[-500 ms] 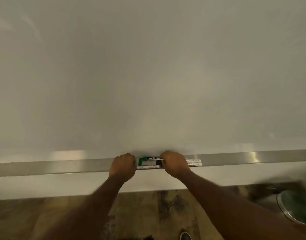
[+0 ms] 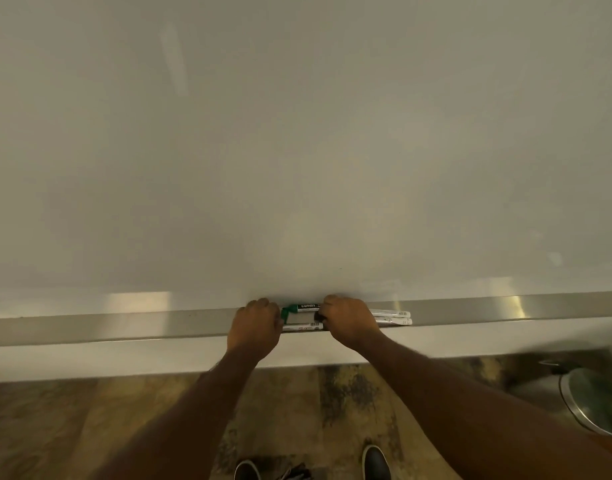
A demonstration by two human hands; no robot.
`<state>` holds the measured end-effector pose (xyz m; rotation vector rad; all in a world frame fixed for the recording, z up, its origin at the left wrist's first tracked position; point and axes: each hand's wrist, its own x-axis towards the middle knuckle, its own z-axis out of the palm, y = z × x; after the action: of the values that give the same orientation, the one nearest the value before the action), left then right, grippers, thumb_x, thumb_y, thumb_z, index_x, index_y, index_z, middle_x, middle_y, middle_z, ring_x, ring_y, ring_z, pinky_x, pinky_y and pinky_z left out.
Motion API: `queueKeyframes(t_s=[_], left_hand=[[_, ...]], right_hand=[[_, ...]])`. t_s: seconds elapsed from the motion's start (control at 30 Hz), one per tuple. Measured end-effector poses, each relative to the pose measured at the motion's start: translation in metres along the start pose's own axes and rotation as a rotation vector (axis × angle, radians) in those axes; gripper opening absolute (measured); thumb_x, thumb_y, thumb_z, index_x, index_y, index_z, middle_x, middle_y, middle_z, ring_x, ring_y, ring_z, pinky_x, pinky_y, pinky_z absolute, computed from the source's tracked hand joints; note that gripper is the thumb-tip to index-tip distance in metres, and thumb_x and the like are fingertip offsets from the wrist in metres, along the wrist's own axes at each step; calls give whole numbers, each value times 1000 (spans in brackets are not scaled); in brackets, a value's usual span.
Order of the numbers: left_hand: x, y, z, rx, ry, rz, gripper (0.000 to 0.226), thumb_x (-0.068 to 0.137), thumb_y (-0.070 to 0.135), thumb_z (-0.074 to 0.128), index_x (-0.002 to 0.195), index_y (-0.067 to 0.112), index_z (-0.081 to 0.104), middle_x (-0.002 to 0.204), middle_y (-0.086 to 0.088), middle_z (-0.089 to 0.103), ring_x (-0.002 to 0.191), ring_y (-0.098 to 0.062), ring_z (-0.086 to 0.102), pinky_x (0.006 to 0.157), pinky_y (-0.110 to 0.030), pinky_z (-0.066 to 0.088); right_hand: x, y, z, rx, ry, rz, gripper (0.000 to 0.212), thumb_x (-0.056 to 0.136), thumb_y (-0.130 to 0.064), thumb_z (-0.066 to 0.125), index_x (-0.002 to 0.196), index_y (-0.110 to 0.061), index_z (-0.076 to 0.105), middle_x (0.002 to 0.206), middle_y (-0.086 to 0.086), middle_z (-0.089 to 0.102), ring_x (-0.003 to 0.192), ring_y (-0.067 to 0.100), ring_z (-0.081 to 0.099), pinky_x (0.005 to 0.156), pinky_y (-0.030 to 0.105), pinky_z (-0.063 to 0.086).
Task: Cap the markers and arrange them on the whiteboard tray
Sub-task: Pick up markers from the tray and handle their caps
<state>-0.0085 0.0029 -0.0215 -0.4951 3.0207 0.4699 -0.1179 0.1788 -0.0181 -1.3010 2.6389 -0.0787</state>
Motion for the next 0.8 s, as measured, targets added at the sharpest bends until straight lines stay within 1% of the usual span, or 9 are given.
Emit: queueKeyframes(t_s=[0.13, 0.27, 0.37, 0.43, 0.5, 0.57, 0.67, 0.73, 0.8], left_hand=[[1, 0, 1, -37, 14, 15, 19, 90, 30, 51, 92, 18, 65, 92, -2, 64, 82, -20, 57, 74, -34, 46], [1, 4, 2, -115, 57, 37, 19, 90, 29, 50, 94, 18, 65, 92, -1, 65, 83, -18, 56, 72, -30, 43], [1, 11, 2, -240, 53, 62, 18, 90, 27, 53, 96, 17, 66, 92, -3, 65, 84, -21, 58, 73, -32, 47], [1, 19, 2, -339, 39, 103, 19, 91, 27, 54, 100, 16, 66, 94, -3, 68, 85, -21, 61, 75, -34, 50], [0, 28, 1, -482, 22, 87, 23, 91, 28, 55, 107, 17, 67, 98, -1, 71, 86, -16, 64, 79, -30, 53], [2, 34, 1, -618, 15, 13, 20, 90, 26, 59, 106, 18, 69, 99, 1, 73, 85, -9, 66, 80, -20, 51], [5, 38, 3, -693, -10, -43, 16, 88, 19, 63, 100, 19, 73, 93, 4, 74, 76, 4, 63, 71, -1, 44], [4, 38, 2, -691, -1, -64, 14, 85, 19, 66, 96, 18, 74, 86, 8, 72, 73, 7, 61, 69, -2, 44], [3, 35, 3, -713, 18, -115, 12, 83, 17, 68, 94, 18, 74, 84, 7, 71, 73, 4, 63, 73, -9, 48]], right_hand=[[2, 1, 3, 2, 10, -13, 22, 92, -22, 54, 107, -15, 68, 105, 8, 64, 90, 31, 64, 74, 39, 53], [0, 2, 5, 10, 48, -44, 24, 91, -24, 52, 107, -15, 69, 104, 8, 62, 86, 32, 64, 68, 37, 51], [-4, 1, 5, 68, 125, -52, 23, 88, -28, 53, 101, -16, 68, 99, 6, 62, 79, 29, 64, 61, 34, 47], [-5, -2, 1, 118, 187, -69, 20, 85, -30, 57, 95, -16, 67, 92, 4, 63, 71, 28, 63, 54, 30, 41], [-4, -6, -3, 157, 232, -102, 18, 83, -29, 60, 94, -18, 68, 89, 3, 64, 69, 25, 63, 52, 27, 38], [-5, -11, -5, 189, 260, -118, 19, 84, -29, 59, 96, -17, 67, 90, 2, 65, 71, 23, 63, 53, 28, 42], [-9, -11, -8, 248, 261, -126, 22, 87, -31, 59, 103, -17, 66, 96, 3, 67, 78, 22, 64, 61, 28, 46], [-16, -3, -11, 284, 240, -118, 25, 88, -31, 60, 108, -18, 65, 101, 3, 69, 85, 21, 64, 68, 31, 50], [-26, 14, -12, 304, 246, -50, 21, 87, -23, 60, 106, -16, 67, 102, 5, 69, 87, 24, 64, 72, 36, 54]])
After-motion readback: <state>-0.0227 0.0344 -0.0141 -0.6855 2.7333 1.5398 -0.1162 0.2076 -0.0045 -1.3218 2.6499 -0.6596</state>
